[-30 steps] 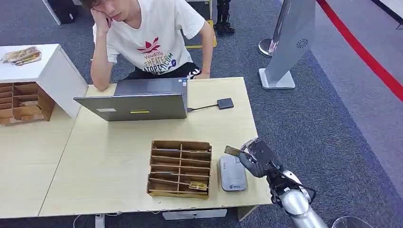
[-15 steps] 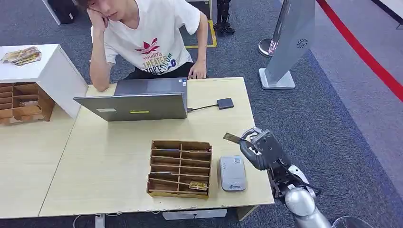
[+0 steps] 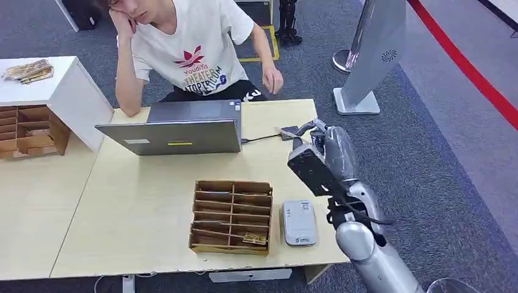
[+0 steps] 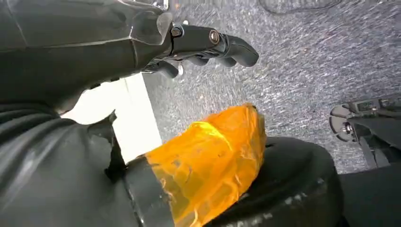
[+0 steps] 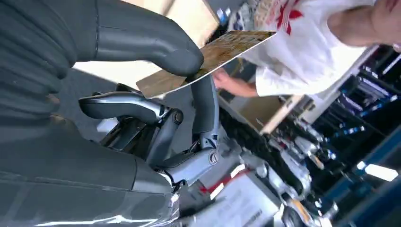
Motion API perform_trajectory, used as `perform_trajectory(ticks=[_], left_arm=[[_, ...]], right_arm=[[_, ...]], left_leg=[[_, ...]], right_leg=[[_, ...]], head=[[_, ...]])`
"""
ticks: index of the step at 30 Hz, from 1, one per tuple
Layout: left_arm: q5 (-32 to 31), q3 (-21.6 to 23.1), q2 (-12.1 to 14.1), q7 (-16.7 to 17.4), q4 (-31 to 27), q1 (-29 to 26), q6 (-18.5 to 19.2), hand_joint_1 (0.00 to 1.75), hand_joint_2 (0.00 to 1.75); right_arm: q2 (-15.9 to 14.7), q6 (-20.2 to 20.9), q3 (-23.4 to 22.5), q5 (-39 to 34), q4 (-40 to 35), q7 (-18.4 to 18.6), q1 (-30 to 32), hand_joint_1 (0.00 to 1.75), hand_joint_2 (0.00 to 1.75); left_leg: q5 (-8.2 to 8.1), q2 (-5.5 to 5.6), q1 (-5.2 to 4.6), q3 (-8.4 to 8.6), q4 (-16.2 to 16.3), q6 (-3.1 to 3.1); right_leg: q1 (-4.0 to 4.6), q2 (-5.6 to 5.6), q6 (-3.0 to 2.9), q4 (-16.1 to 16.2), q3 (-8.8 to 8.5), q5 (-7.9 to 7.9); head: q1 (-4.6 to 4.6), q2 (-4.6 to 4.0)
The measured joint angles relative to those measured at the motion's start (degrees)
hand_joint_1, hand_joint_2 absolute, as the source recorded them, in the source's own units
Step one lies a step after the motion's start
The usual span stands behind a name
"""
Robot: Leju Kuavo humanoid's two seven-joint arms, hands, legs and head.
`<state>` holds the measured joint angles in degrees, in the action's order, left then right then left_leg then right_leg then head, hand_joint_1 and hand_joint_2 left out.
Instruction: Pass the card to the sensor for recognition and then transmit it.
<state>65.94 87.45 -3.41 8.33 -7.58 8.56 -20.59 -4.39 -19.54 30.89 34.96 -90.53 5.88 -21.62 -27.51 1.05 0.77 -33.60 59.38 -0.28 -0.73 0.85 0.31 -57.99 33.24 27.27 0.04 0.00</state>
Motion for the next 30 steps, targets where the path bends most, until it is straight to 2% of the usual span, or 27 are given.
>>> perform_trajectory(ticks=[4,8,20,30], left_arm=[[-3.13,0.33,-0.26,1.64,0.00,1.03,0.63,0.00,0.00],[-5.77,0.59,-0.48,2.80,0.00,1.83,1.20,0.00,0.00],[-11.62,1.31,-0.94,5.22,0.00,3.23,2.51,0.00,0.00],[-11.89,1.38,-1.79,5.24,0.00,3.59,3.15,0.00,0.00]], right_arm=[[3.21,-1.61,1.90,9.24,1.31,3.85,-3.83,1.75,1.75],[5.90,-1.53,3.01,14.51,4.16,6.23,-7.04,1.75,1.75],[11.12,-2.51,3.23,30.65,16.74,9.00,-11.71,1.75,1.75],[12.61,-2.47,3.32,32.57,20.63,9.50,-12.70,1.75,1.75]], left_leg=[[0.02,-0.01,0.00,0.01,0.00,-0.02],[0.04,-0.01,0.00,0.02,0.00,-0.05],[0.04,0.03,0.00,0.00,0.00,-0.05],[0.04,0.03,0.00,-0.01,0.00,-0.05]], right_leg=[[0.00,0.02,0.00,-0.01,0.01,0.00],[0.00,0.03,0.00,-0.01,0.01,0.00],[0.00,0.01,0.00,-0.01,0.01,0.00],[0.00,0.00,0.00,-0.01,0.01,0.00]], head=[[0.00,0.00],[0.00,0.00],[0.00,0.00],[-0.02,0.00]])
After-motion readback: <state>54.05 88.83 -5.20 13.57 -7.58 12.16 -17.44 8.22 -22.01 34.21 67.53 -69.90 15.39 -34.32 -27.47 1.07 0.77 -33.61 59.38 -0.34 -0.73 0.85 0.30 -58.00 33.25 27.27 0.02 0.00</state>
